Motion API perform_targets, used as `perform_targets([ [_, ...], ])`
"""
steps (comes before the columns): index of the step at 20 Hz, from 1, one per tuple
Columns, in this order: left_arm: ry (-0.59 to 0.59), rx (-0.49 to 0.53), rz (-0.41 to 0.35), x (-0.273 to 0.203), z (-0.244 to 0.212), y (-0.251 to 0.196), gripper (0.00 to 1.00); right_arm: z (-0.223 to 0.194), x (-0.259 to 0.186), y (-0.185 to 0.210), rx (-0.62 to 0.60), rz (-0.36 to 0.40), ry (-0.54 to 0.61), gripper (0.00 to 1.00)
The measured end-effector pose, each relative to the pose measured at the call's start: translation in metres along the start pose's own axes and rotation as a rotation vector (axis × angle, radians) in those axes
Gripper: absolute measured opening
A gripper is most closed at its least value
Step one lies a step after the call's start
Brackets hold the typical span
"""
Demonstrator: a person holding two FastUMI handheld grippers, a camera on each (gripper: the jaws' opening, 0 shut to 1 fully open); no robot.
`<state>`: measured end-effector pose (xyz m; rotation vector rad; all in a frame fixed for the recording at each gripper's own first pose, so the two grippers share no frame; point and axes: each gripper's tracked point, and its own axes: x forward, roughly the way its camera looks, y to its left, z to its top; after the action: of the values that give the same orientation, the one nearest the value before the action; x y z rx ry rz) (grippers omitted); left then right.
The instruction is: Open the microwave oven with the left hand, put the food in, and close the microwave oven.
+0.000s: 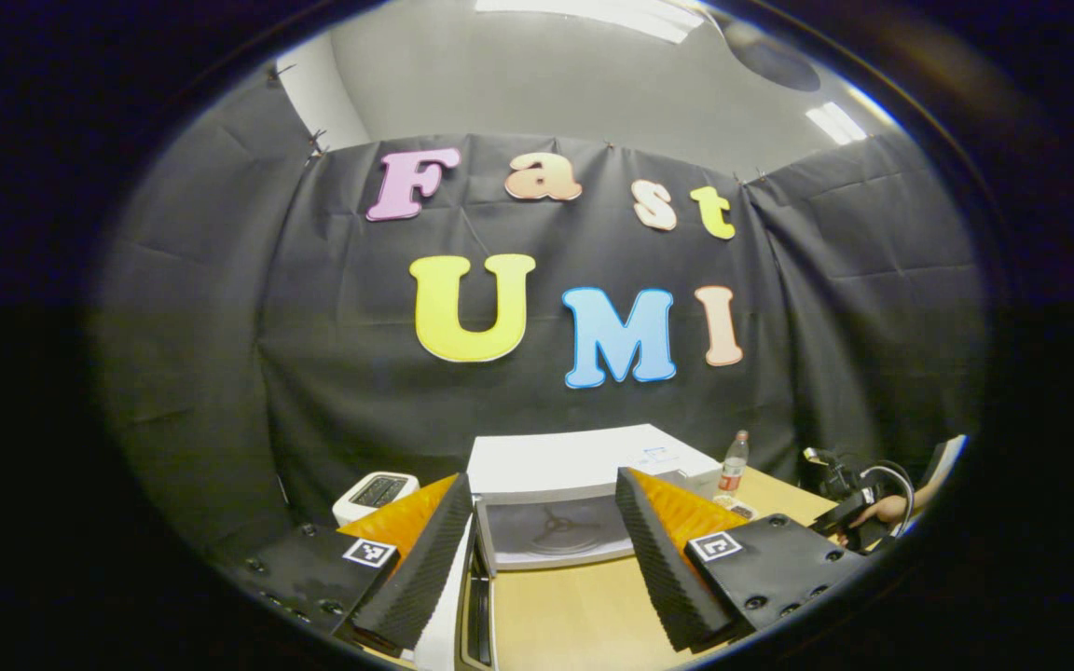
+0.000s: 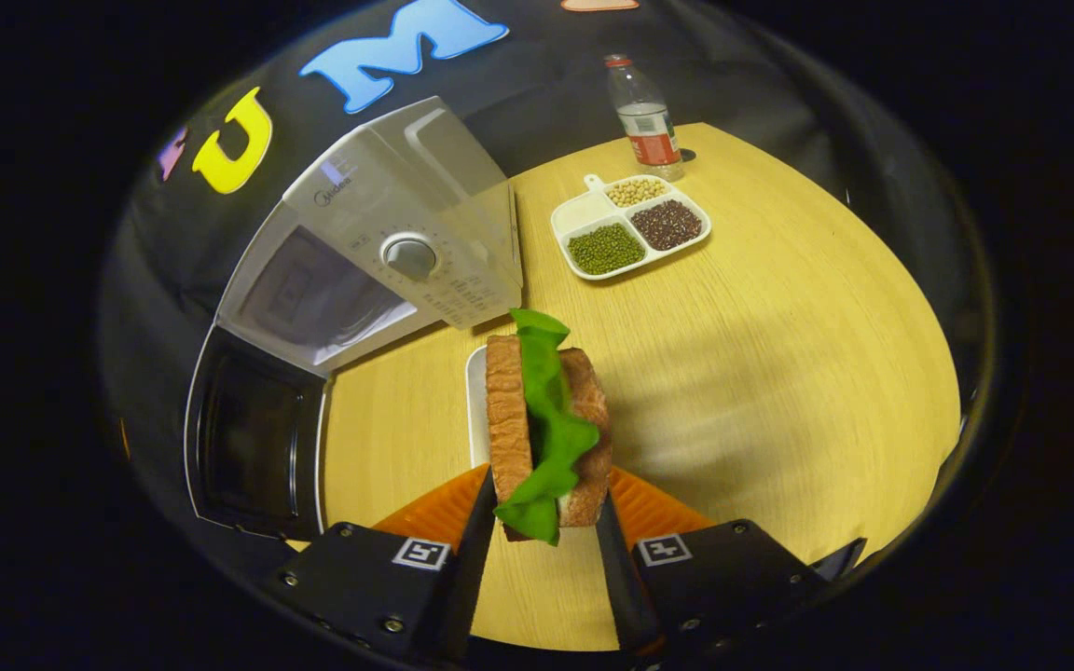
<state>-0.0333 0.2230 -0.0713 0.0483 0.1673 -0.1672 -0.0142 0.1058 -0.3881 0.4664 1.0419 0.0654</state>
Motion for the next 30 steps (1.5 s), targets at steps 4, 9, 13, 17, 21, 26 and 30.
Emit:
perform_targets([
  [4,0.016,-0.006,0.011,-0.003,-0.004,0.007,1.00,0.001,0.000,0.010,-0.037,-0.011,-0.015,0.25],
  [9,-0.001,-0.005,0.007,-0.004,0.004,0.022,1.00,0.023,-0.033,0.063,-0.017,0.072,-0.130,0.25],
  [13,-0.003,-0.012,0.010,-0.004,-0.001,0.041,1.00,0.024,-0.029,0.149,0.116,0.311,-0.136,0.25],
  [17,-0.007,-0.004,0.030,-0.015,-0.001,0.066,1.00,0.024,0.001,0.225,0.284,0.440,-0.153,0.24],
  [21,0.016,-0.019,0.105,-0.033,-0.008,0.109,1.00,0.039,0.055,0.266,0.465,0.443,-0.195,0.25],
  [26,0.010,-0.064,0.204,-0.060,-0.005,0.157,0.99,0.079,0.113,0.289,0.682,0.422,-0.330,0.25],
  [30,0.025,-0.072,0.271,-0.077,-0.006,0.187,0.95,0.105,0.148,0.302,0.867,0.424,-0.420,0.25],
])
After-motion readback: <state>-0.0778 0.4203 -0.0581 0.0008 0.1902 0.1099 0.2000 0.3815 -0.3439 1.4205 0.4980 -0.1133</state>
